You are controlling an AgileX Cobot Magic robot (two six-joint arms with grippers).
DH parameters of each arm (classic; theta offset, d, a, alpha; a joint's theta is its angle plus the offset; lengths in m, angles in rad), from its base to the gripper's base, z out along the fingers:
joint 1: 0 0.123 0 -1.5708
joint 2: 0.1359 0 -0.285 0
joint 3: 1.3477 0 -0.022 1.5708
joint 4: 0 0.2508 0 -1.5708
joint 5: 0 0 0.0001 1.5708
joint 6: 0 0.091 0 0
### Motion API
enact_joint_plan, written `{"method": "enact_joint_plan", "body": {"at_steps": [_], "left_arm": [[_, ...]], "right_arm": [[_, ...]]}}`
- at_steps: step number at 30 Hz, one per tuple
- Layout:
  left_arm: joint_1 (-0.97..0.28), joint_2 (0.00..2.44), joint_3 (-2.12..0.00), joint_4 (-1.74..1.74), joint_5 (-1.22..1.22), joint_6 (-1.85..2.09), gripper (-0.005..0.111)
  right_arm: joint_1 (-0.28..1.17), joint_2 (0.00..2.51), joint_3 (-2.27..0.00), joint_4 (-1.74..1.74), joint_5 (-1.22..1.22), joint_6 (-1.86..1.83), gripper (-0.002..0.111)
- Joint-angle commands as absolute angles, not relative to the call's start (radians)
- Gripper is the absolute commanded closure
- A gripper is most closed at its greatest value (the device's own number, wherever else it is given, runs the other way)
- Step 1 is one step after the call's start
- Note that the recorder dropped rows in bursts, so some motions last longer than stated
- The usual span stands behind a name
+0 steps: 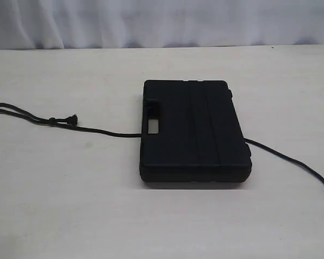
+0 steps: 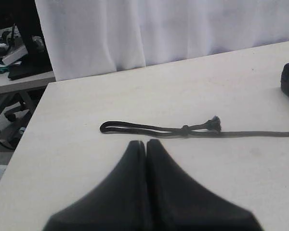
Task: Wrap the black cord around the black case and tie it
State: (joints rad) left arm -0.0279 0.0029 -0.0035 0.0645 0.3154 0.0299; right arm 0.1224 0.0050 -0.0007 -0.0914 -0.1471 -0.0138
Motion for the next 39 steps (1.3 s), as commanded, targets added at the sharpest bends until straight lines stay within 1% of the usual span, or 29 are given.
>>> {"method": "enact_joint_plan", "body": {"at_steps": [1,2,6,10,12,14,15,16,17,18,19,20,23,24,25,27,28,30,32,36,39], "left_arm": [[-0.035,0.000,0.000,0.060,0.309,0.025,0.107],[-0.035,0.000,0.000,0.060,0.309,0.025,0.107],[-0.035,0.000,0.000,0.060,0.309,0.025,0.107],[-0.035,0.000,0.000,0.060,0.309,0.025,0.107],[-0.035,0.000,0.000,0.060,0.309,0.025,0.107],[-0.035,0.000,0.000,0.060,0.309,0.025,0.107],[-0.035,0.000,0.000,0.060,0.309,0.025,0.107],[-0.035,0.000,0.000,0.060,0.309,0.025,0.107],[-0.035,0.000,0.000,0.060,0.309,0.025,0.107],[-0.035,0.000,0.000,0.060,0.309,0.025,0.107],[-0.035,0.000,0.000,0.060,0.309,0.025,0.107],[-0.035,0.000,0.000,0.060,0.309,0.025,0.107],[-0.035,0.000,0.000,0.060,0.309,0.025,0.107],[-0.035,0.000,0.000,0.060,0.309,0.025,0.107],[-0.035,0.000,0.000,0.060,0.309,0.025,0.107],[-0.035,0.000,0.000,0.060,0.309,0.025,0.107],[-0.035,0.000,0.000,0.060,0.309,0.025,0.107],[-0.035,0.000,0.000,0.060,0.309,0.025,0.107],[-0.035,0.000,0.000,0.060,0.309,0.025,0.107],[-0.035,0.000,0.000,0.060,0.309,0.025,0.107],[-0.035,0.000,0.000,0.060,0.309,0.025,0.107]], "right_arm": [[0.118,0.000,0.000,-0.105,-0.474,-0.021,0.104],[0.118,0.000,0.000,-0.105,-0.550,-0.017,0.104],[0.118,0.000,0.000,-0.105,-0.727,0.088,0.104],[0.118,0.000,0.000,-0.143,-0.883,0.468,0.104],[0.118,0.000,-0.016,-0.187,-0.874,0.606,0.104],[0.118,0.000,-0.084,-0.294,-0.769,0.690,0.104],[0.118,0.000,-0.209,-0.500,-0.531,0.801,0.104],[0.118,0.000,-0.281,-0.635,-0.395,0.880,0.104],[0.118,0.020,-0.402,-0.914,-0.149,1.118,0.104],[0.118,0.043,-0.458,-1.041,-0.054,1.240,0.104],[0.118,0.087,-0.542,-1.200,0.051,1.341,0.101],[0.118,0.111,-0.572,-1.224,0.071,1.332,0.098],[0.118,0.241,-0.659,-1.174,0.116,1.170,0.072],[0.118,0.287,-0.680,-1.113,0.178,1.105,0.066],[0.118,0.341,-0.700,-1.033,0.266,0.985,0.065],[0.118,0.481,-0.763,-0.816,0.496,0.615,0.065],[0.126,0.565,-0.807,-0.723,0.614,0.502,0.065],[0.167,0.746,-0.912,-0.578,0.816,0.463,0.065],[0.192,0.858,-0.995,-0.461,0.917,0.381,0.065],[0.263,1.018,-1.134,-0.271,1.031,0.218,0.066],[0.373,1.102,-1.181,-0.216,1.059,0.187,0.074]]}}
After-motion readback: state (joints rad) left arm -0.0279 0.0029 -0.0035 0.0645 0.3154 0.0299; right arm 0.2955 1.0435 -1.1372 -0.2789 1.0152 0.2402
